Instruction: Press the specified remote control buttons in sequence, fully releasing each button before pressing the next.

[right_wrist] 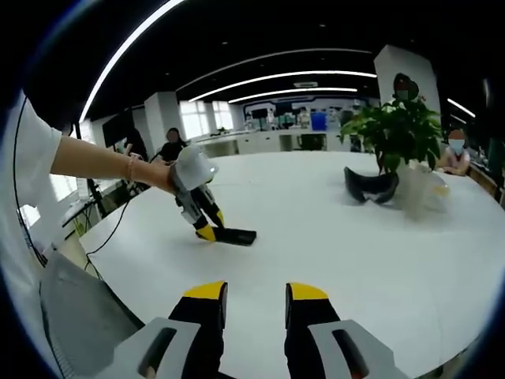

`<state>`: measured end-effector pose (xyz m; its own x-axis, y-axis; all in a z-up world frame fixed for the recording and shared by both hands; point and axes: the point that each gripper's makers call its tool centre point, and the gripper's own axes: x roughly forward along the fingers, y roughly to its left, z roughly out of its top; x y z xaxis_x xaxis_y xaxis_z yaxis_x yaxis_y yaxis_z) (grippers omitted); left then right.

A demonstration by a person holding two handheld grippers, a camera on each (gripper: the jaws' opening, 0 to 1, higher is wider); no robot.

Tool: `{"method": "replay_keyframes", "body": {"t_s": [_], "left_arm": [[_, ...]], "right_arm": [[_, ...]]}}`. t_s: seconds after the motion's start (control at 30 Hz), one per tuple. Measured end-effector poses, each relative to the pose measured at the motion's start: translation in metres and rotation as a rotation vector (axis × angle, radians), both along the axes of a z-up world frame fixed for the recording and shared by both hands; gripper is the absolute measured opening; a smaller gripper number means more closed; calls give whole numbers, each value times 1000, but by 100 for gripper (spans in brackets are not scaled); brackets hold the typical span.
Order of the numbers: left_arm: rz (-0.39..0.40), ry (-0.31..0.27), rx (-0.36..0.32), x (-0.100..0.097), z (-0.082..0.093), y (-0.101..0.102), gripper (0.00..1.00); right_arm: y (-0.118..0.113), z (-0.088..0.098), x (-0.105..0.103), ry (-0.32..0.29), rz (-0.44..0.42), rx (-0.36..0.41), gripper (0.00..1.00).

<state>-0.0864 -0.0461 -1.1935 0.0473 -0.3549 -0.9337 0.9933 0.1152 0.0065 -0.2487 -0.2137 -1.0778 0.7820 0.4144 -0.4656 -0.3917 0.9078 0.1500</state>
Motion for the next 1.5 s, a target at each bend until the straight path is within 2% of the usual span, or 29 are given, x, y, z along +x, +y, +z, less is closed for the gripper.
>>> {"method": "replay_keyframes", "body": {"t_s": [0.7,1.07,1.5], "left_arm": [[40,-9,-65,-69,-1,3,24],[44,-9,-67,-101,0,3,24],[24,-10,-63,-134,0,4,24]], "right_arm": [[29,4,4,-13,132,-18,24],[40,5,0,-10,181,-29,22],[53,1,-6,21,244,-44,20]]}}
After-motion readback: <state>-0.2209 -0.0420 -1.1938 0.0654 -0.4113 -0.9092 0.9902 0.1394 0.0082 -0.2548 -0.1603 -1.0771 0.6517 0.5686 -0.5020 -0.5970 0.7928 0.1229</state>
